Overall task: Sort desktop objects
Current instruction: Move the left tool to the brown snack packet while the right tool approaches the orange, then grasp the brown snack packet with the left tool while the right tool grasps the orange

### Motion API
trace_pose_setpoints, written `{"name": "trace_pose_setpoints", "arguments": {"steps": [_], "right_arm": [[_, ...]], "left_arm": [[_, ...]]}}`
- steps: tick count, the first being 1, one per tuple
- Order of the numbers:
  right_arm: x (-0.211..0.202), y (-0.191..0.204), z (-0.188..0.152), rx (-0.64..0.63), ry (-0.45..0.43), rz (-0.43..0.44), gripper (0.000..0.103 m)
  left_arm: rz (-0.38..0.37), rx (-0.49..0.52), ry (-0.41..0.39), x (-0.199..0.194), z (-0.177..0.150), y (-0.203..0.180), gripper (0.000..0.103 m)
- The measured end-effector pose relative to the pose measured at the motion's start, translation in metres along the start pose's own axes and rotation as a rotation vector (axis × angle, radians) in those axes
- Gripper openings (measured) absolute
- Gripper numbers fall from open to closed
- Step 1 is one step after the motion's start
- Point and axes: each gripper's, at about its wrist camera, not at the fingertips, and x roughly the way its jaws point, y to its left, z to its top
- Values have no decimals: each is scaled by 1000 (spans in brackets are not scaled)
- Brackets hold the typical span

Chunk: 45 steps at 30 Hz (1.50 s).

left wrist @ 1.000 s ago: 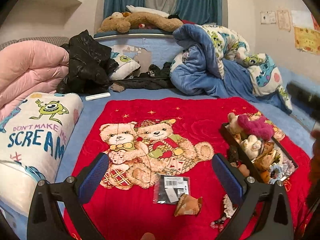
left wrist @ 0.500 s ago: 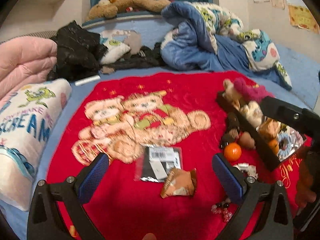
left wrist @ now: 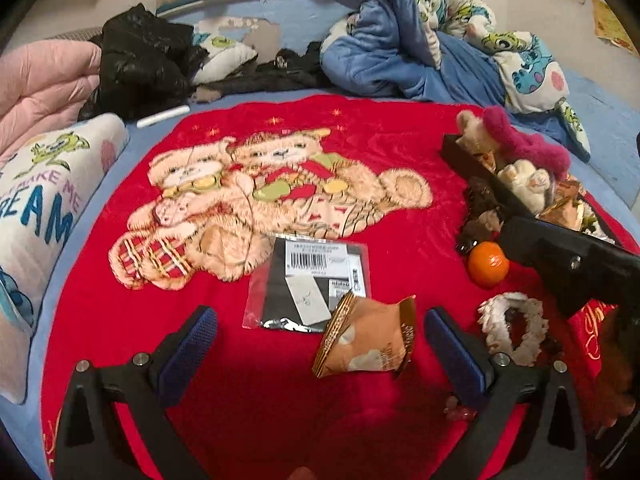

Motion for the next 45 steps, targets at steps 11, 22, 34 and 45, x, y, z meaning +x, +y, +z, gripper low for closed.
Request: {"name": "trace_pose_setpoints", "arguments": {"steps": [11,22,34,45], "right_arm": [[21,-15,-9,-16,67,-85,80],[20,-4,-10,-61,70,-40,63],[43,1,-18,-147,124,-245,62],[62,-5,-23,-118,187,-255,65]], "left_arm": [[58,-10,146,37,-8,1,103],[58,-9,154,40,-8,-1,103],[57,-9,155,39,-9,-1,103],[61,-5,157,39,-8,-1,103]]}}
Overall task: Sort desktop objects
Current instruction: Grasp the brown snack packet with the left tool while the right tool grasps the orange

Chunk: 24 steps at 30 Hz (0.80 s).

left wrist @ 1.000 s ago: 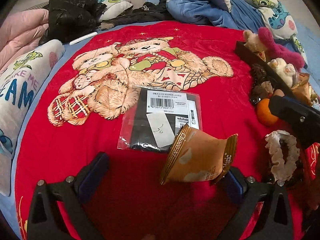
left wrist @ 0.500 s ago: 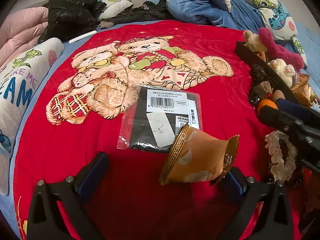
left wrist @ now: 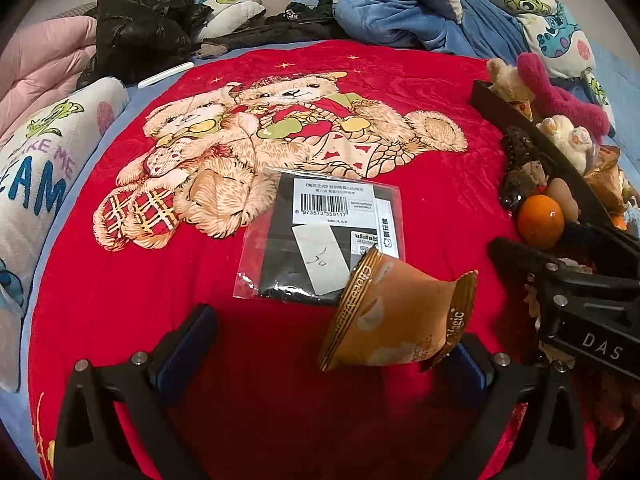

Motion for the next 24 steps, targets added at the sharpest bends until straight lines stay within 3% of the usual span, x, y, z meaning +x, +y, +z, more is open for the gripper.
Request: {"name": "trace_pose_setpoints", "arguments": {"steps": [11,14,16,20,24], "right_arm": [[-1,-1,-1,15,-3,7,62],[-5,-6,-3,58,-16,6,49],[-6,-10,-3,88,-18,-5,33],[-7,-11,-3,102,-16,1,31],[-10,-13,-3,115,-11,39,31]], "left_arm": [[-12,-3,-6,-2,0,1,103],[-16,5,-22,-6,-2,-2,93],[-26,14,-40,-11,-3,-4,77],[-61,1,-54,-19,-4,-3,49],[-65,-23,-68,-24,-4,1,46]]}}
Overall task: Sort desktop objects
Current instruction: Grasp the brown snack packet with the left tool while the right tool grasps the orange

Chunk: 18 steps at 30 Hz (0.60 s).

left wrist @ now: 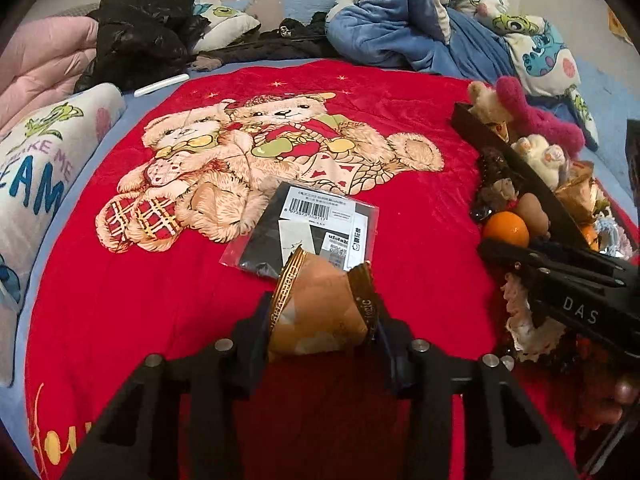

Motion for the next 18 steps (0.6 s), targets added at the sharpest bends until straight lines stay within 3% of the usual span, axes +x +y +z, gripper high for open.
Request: {"name": "trace_pose_setpoints", "arguments": {"steps": [7,18], "right_arm": [[-5,1,-3,-2,-1,18,31],[-18,9,-1,-29,-50,49,31]], "left_arm": [[4,-4,-64,-18,0,-3,45],[-41,-45,-100,-31,1,1,45]]}}
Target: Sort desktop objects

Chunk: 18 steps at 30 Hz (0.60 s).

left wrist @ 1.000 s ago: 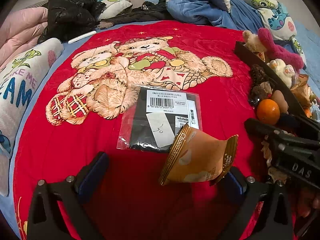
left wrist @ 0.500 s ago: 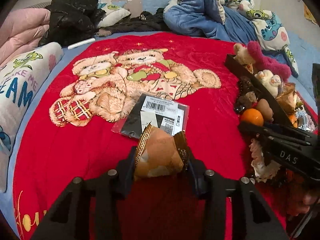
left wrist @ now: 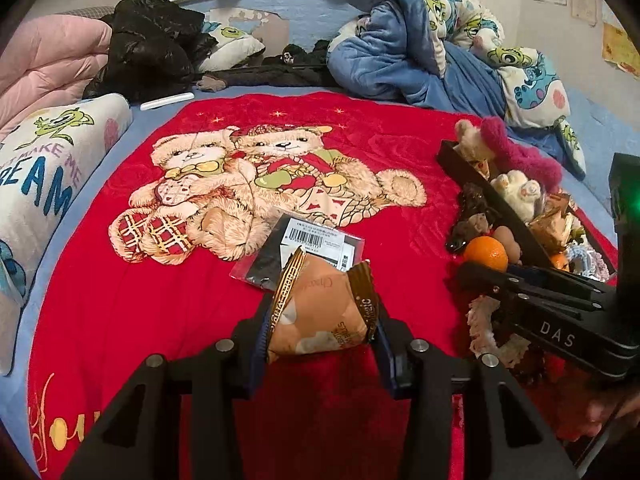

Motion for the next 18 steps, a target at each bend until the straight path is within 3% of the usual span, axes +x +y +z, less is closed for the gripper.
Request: {"name": "trace_pose_setpoints", "arguments": {"steps": [18], "right_arm": [[-43,1,10,-35,-131,-4,31]], "left_arm": [[18,-3,-43,-27,7,-23,45]]}}
